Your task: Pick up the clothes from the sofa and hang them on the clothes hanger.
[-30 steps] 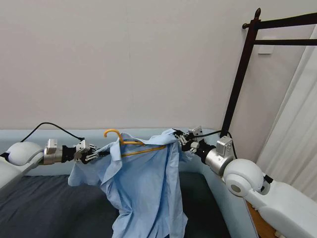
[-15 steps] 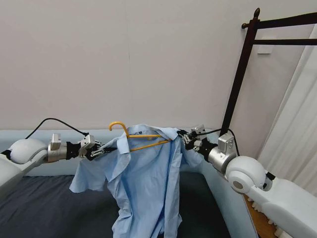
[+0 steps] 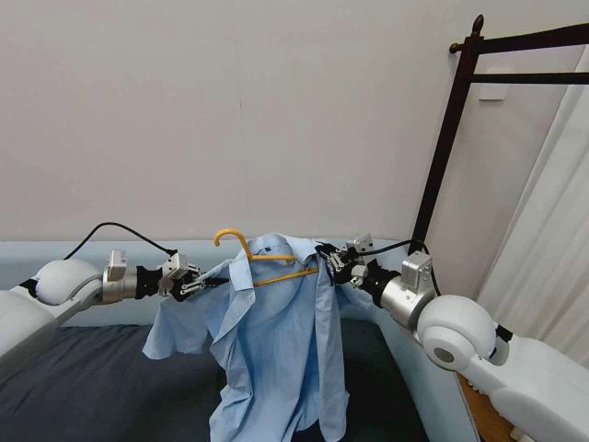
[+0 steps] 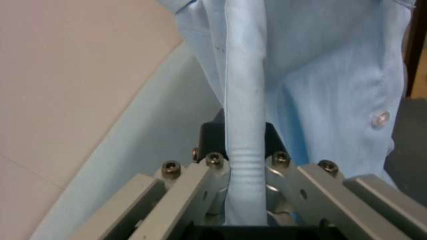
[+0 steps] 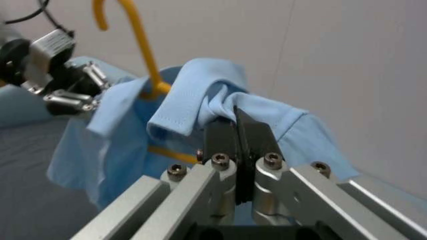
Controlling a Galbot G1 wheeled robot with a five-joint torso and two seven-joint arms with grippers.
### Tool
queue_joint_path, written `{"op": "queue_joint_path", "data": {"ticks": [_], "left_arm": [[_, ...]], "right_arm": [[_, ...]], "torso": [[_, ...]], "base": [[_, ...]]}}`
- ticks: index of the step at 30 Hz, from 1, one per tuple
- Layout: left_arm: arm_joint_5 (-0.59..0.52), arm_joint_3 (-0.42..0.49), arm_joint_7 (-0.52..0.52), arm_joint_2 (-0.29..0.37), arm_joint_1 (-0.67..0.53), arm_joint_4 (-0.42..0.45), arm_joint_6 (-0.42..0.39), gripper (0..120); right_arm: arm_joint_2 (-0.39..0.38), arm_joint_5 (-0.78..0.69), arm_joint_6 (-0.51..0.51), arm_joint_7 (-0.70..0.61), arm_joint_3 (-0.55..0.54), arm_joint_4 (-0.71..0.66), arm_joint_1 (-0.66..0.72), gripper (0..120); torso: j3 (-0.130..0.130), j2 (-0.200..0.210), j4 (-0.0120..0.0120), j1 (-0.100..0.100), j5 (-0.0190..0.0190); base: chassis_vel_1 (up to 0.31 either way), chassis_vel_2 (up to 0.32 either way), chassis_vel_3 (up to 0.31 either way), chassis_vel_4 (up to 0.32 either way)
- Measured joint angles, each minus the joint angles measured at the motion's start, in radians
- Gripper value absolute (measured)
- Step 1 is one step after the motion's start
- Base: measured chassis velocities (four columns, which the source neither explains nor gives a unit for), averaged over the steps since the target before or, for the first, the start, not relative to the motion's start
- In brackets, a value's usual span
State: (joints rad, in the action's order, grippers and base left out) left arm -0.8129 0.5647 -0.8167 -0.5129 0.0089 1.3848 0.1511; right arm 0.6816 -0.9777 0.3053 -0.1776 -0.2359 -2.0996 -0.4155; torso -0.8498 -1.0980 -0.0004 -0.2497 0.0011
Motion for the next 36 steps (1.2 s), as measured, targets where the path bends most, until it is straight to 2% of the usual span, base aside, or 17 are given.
{"op": "queue_joint_path", "data": {"ticks": [3,6,13,18,19,21,27,32,35,36], "left_arm": [[-0.020,0.017,0.050,-0.048,-0.029,-0.009,0.001,1],[-0.045,0.021,0.068,-0.058,-0.040,-0.001,0.006,1],[-0.075,0.056,0.062,-0.026,-0.130,0.002,0.032,1],[-0.052,0.075,0.073,-0.015,-0.171,-0.007,0.036,1],[-0.042,0.080,0.080,-0.017,-0.178,-0.011,0.036,1],[-0.034,0.083,0.086,-0.021,-0.181,-0.014,0.036,1],[-0.005,0.099,0.136,-0.041,-0.196,-0.018,0.030,1],[0.001,0.114,0.179,-0.048,-0.195,-0.001,0.015,1],[0.004,0.132,0.214,-0.048,-0.193,0.030,-0.004,1],[0.004,0.132,0.214,-0.048,-0.193,0.030,-0.004,1]], "right_arm": [[-0.001,0.051,0.000,0.011,-0.022,0.007,-0.004,0],[0.004,0.062,0.000,0.006,-0.027,0.018,-0.004,0],[0.031,0.064,0.027,-0.083,-0.032,0.054,0.005,1],[0.035,0.080,0.029,-0.119,-0.025,0.053,-0.016,19],[0.032,0.085,0.030,-0.129,-0.019,0.048,-0.027,25],[0.029,0.088,0.032,-0.137,-0.013,0.044,-0.035,28],[0.001,0.066,0.038,-0.186,0.047,-0.008,-0.088,52],[0.005,-0.006,0.042,-0.251,0.045,-0.045,-0.063,65],[0.039,-0.069,0.057,-0.327,0.010,-0.051,0.014,79],[0.039,-0.069,0.057,-0.327,0.010,-0.051,0.014,79]], "torso": [[0.000,0.000,-0.0004,0.000,0.0000],[0.000,0.000,-0.0004,0.000,0.0000],[0.000,0.000,0.0005,0.000,0.0000],[0.000,0.000,0.0004,0.000,0.0000],[0.000,0.000,0.0004,0.000,-0.0001],[0.000,0.000,0.0004,0.000,-0.0002],[0.000,0.000,-0.0003,0.000,0.0000],[0.000,0.000,-0.0003,0.000,0.0000],[0.000,0.000,0.0003,0.000,-0.0001],[0.000,0.000,0.0003,0.000,-0.0001]], "base": [[0.000,0.000,0.000,0.000],[0.000,0.000,0.000,0.000],[0.000,0.000,0.000,0.000],[0.000,0.000,0.000,0.000],[0.000,0.000,0.000,0.000],[0.000,0.000,0.000,0.000],[0.000,0.000,0.000,0.000],[0.000,0.000,0.000,0.000],[0.000,0.000,0.000,0.000],[0.000,0.000,0.000,0.000]]}}
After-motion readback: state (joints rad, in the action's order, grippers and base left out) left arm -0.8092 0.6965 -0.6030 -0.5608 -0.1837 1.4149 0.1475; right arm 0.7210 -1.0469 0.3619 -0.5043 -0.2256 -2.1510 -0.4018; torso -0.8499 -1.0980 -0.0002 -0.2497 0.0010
